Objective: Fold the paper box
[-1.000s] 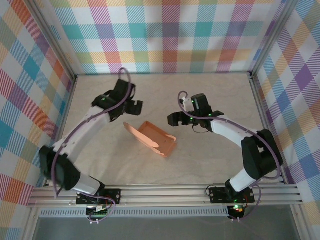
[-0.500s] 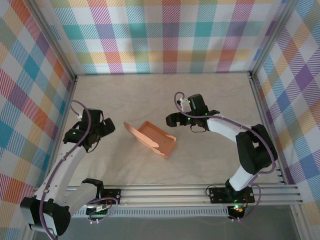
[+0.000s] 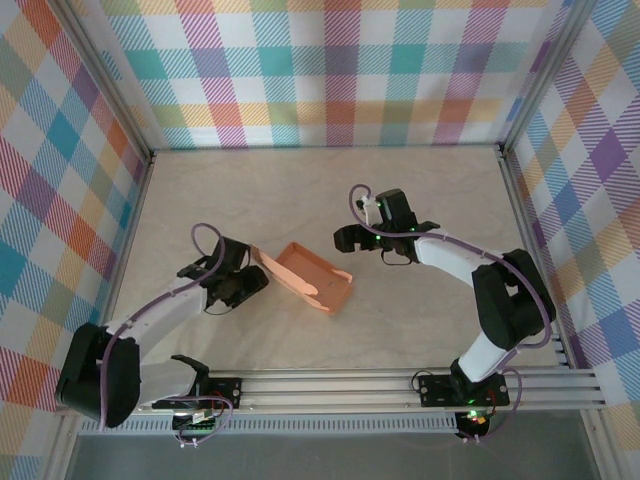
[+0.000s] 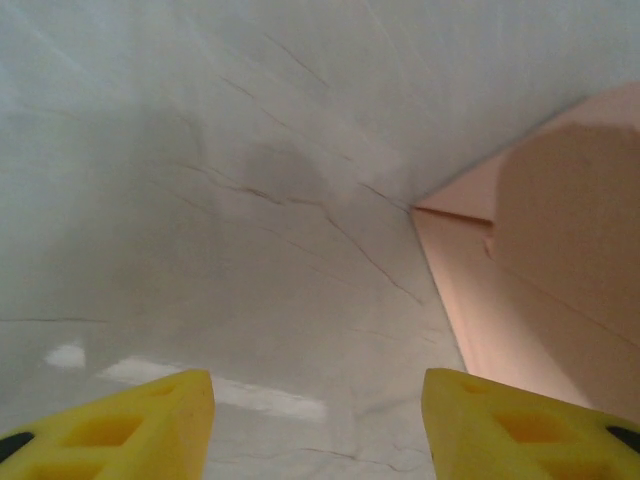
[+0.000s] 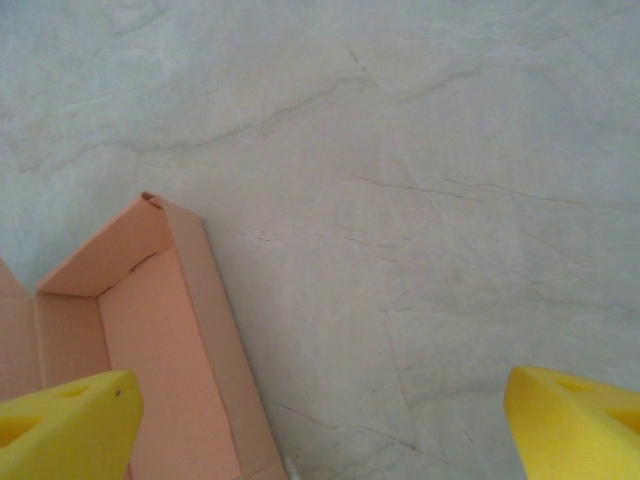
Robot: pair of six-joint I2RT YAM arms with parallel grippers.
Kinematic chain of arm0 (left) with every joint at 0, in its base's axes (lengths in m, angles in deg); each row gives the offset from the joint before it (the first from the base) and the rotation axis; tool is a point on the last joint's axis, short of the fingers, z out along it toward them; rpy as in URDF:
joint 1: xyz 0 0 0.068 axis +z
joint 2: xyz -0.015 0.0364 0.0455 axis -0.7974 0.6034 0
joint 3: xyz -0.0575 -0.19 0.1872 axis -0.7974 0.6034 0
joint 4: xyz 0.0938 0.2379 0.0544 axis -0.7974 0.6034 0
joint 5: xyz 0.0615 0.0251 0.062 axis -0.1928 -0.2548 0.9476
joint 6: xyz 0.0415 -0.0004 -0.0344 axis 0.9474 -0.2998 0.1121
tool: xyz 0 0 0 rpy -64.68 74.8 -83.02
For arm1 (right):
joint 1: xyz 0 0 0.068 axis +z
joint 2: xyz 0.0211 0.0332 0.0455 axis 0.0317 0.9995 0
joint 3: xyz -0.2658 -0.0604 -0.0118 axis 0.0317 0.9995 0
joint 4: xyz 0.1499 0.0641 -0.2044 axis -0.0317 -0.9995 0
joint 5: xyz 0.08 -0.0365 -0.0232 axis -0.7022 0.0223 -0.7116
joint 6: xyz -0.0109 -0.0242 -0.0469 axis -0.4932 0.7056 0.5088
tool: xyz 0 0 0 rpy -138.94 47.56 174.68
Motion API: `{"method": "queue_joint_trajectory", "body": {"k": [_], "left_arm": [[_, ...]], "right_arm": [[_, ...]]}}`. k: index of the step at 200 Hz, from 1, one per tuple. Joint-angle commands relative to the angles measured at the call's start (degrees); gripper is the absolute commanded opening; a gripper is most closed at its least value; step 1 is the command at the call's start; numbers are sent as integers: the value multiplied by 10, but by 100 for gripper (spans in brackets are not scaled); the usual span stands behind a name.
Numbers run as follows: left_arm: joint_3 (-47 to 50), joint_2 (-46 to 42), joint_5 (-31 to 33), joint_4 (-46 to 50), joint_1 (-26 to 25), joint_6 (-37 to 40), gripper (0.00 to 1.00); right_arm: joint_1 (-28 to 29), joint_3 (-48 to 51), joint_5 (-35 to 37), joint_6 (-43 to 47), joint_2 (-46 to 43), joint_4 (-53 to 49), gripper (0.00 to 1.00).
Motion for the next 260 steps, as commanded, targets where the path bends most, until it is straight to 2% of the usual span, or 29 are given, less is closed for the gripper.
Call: {"method": "queue_joint_trajectory", "body": {"k": [1,45,89,137,157,183,202,227,260], "left_arm": [[-23,33,-27,-59,-15,-25,56],[-94,124,-27,-106,-31,9,56],[-215,258,-81,-131,-34,55,56],[-407,423,-146,-89,-75,111,58],[-453,459,-159,-80,-85,117,60],[-454,449,-128,-76,-77,135,64],[-419,416,-117,-70,-56,140,69],[-339,337,-99,-116,-20,148,75],[-212,206,-44,-150,1,186,82]], "right_arm": [[-2,16,38,-21,-24,22,93],[-21,42,42,-34,-50,37,92],[-65,76,43,-45,-99,35,92],[-109,97,48,-13,-151,-7,92],[-110,101,53,24,-171,-32,91],[-110,111,39,81,-193,-51,86],[-109,116,27,138,-198,-56,84],[-100,120,9,255,-184,-51,79],[-93,85,14,315,-128,-77,73]]}}
